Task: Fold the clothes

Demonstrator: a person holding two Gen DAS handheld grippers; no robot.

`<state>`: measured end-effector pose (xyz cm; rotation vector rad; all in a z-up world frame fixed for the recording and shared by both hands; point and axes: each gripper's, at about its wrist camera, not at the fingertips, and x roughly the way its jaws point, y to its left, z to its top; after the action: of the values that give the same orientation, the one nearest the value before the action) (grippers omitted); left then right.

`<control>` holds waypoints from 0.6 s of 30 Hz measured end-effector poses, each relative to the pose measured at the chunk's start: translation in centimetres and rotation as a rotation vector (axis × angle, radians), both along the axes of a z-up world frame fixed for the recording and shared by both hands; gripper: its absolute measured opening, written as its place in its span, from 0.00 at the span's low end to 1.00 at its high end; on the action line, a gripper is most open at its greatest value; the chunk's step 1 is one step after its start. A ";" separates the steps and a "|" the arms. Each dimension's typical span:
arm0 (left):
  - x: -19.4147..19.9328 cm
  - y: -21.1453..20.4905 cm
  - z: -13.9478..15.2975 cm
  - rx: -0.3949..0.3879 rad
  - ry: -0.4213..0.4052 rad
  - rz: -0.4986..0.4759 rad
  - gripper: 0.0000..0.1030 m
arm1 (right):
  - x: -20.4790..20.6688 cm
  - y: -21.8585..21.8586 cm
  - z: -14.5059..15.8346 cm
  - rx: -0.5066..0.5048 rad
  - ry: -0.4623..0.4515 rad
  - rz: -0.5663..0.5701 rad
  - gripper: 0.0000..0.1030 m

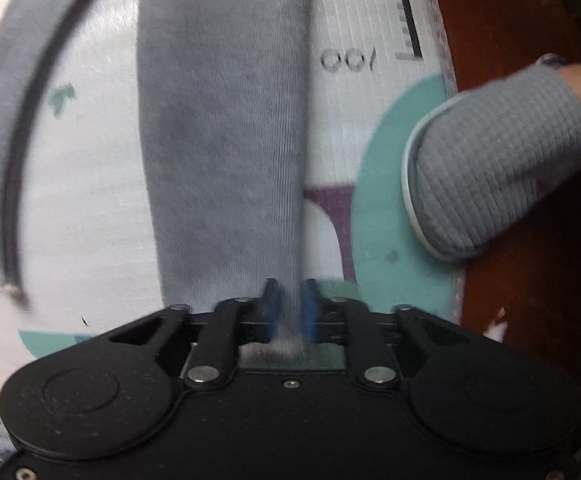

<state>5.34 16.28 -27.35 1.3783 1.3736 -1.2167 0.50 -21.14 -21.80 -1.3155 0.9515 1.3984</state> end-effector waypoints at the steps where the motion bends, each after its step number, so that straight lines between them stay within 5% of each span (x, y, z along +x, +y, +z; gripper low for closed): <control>1: 0.6 0.2 0.2 0.000 -0.003 0.025 0.33 | 0.8 -0.2 0.2 -0.025 0.027 -0.038 0.31; 5: 4.4 0.2 1.5 -0.063 -0.081 0.176 0.33 | 7.3 -2.1 1.6 0.048 0.171 -0.445 0.38; 8: 7.9 -1.1 2.7 -0.186 -0.155 0.341 0.33 | 12.7 -3.6 1.8 0.146 0.195 -0.803 0.39; 11: 10.0 -3.8 3.3 -0.298 -0.208 0.406 0.33 | 17.0 -4.5 0.5 0.182 0.190 -1.120 0.43; 13: 10.4 -5.4 3.4 -0.353 -0.211 0.407 0.33 | 18.9 -5.0 -0.7 0.200 0.227 -1.270 0.55; 18: 11.7 -7.4 3.3 -0.451 -0.190 0.481 0.33 | 20.2 -3.8 -2.7 0.257 0.286 -1.321 0.53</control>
<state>17.03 8.85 -24.04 0.7682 1.1204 -0.9634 20.71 -24.97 -24.50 -0.1015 1.3752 0.5899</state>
